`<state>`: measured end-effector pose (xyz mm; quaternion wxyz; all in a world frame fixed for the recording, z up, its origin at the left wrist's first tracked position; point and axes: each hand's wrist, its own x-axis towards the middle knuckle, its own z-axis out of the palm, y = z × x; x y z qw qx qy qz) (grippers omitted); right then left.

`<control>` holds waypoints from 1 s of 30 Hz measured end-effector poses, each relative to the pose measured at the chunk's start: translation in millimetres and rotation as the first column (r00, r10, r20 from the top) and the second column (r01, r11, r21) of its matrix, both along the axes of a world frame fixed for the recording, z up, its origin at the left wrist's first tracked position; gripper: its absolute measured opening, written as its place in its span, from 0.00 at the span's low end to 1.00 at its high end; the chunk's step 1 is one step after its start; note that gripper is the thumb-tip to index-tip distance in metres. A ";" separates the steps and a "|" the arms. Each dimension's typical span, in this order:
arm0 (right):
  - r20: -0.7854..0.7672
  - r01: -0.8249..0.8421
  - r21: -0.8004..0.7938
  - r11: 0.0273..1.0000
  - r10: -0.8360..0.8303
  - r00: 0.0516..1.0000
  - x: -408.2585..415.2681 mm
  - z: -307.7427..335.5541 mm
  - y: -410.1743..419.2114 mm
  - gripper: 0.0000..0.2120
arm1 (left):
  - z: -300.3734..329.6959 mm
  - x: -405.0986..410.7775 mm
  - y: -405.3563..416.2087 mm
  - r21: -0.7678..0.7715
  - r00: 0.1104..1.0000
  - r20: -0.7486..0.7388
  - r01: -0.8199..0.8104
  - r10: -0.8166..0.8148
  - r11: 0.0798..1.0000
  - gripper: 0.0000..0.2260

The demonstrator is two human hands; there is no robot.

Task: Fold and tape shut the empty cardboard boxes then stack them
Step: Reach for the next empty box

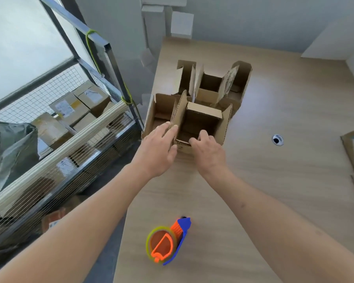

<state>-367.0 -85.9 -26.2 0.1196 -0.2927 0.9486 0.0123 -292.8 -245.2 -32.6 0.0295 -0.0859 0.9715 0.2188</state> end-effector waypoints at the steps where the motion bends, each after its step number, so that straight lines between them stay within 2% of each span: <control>1: 0.019 0.027 0.014 1.000 -0.027 0.999 3.3 3.0 1.5 0.16 | 1.8 1.0 -0.8 0.004 1.000 -0.009 0.016 -0.016 1.000 0.26; 10: 0.038 0.162 0.141 0.977 -0.169 0.985 35.7 17.7 45.6 0.17 | 18.9 4.5 16.2 0.036 0.991 -0.029 0.131 -0.130 0.991 0.26; 15: 0.042 0.187 0.215 0.959 -0.200 0.979 58.9 22.1 90.1 0.16 | 22.4 14.1 51.8 0.020 0.980 0.040 0.194 -0.194 0.981 0.24; 20: 0.044 0.143 0.247 0.959 -0.158 0.986 74.1 17.2 143.0 0.13 | 20.4 23.4 93.2 -0.011 0.951 0.167 0.264 -0.259 0.964 0.25; 24: 0.044 0.064 0.222 0.973 -0.075 0.996 77.8 12.4 189.3 0.12 | 10.8 35.1 134.5 0.130 0.859 0.335 0.364 -0.386 0.922 0.19; 26: 0.034 0.042 0.193 0.980 -0.050 0.998 77.7 9.0 208.7 0.11 | 4.2 43.0 156.5 0.180 0.825 0.397 0.360 -0.403 0.915 0.20; 30: 0.041 0.003 0.173 0.985 -0.010 0.999 75.3 5.9 235.5 0.11 | -6.6 56.4 191.3 0.221 0.843 0.400 0.291 -0.359 0.931 0.21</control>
